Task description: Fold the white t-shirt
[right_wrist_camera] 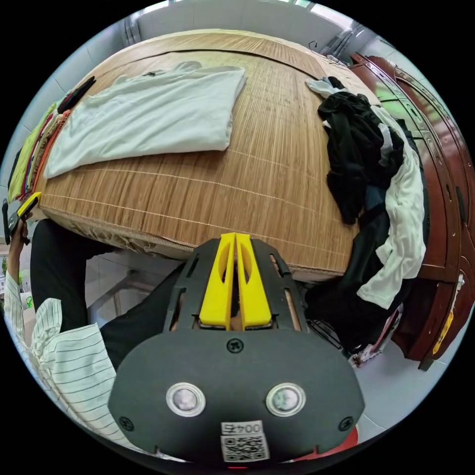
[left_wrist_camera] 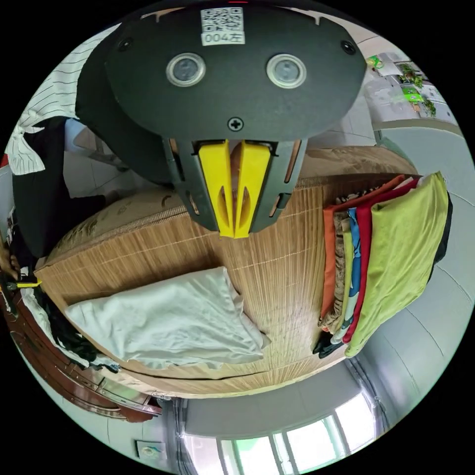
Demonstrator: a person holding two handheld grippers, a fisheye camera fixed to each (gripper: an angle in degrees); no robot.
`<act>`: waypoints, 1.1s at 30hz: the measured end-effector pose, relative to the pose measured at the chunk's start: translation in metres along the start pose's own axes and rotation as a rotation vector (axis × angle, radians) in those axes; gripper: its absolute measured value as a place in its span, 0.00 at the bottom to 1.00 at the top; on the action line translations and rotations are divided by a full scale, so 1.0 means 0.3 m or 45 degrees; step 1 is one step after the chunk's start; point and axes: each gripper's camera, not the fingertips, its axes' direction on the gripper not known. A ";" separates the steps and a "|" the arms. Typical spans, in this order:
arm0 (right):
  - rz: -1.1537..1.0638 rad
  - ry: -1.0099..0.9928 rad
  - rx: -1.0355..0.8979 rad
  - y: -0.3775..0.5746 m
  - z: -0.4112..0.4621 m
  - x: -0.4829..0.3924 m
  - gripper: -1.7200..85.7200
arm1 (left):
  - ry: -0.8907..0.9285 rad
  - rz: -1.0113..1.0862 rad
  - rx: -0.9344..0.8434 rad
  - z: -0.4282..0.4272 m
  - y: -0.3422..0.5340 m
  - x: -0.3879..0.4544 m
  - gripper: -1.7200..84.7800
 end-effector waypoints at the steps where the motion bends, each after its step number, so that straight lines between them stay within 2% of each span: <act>1: -0.009 0.029 -0.047 -0.011 0.016 -0.019 0.02 | -0.033 0.018 0.006 -0.006 -0.015 0.035 0.02; 5: -0.082 0.086 -0.156 -0.033 0.071 -0.102 0.03 | -0.087 0.032 -0.012 -0.037 -0.066 0.100 0.02; 13: -0.140 0.169 -0.057 0.023 0.060 -0.192 0.02 | 0.011 -0.018 0.021 -0.094 -0.109 0.070 0.02; 20: -0.045 0.012 0.010 0.083 0.014 -0.122 0.02 | -0.005 -0.089 0.037 -0.131 -0.136 0.039 0.02; 21: -0.041 0.005 0.034 0.086 -0.002 -0.113 0.02 | -0.033 -0.088 0.032 -0.137 -0.144 0.044 0.02; 23: -0.006 -0.041 0.293 0.098 -0.107 -0.066 0.06 | -0.056 -0.084 0.022 -0.145 -0.159 0.043 0.03; 24: -0.015 -0.059 0.333 0.094 -0.122 -0.058 0.07 | -0.053 -0.090 0.014 -0.148 -0.170 0.030 0.03; 26: -0.172 -0.116 0.405 0.055 -0.131 -0.068 0.12 | -0.037 -0.102 0.009 -0.153 -0.181 0.004 0.03; 29: -0.388 -0.053 0.398 0.003 -0.084 -0.121 0.15 | 0.004 -0.141 0.010 -0.158 -0.189 -0.051 0.03; 33: -0.492 -0.018 0.395 -0.046 -0.038 -0.125 0.15 | 0.003 -0.152 -0.010 -0.162 -0.215 -0.091 0.03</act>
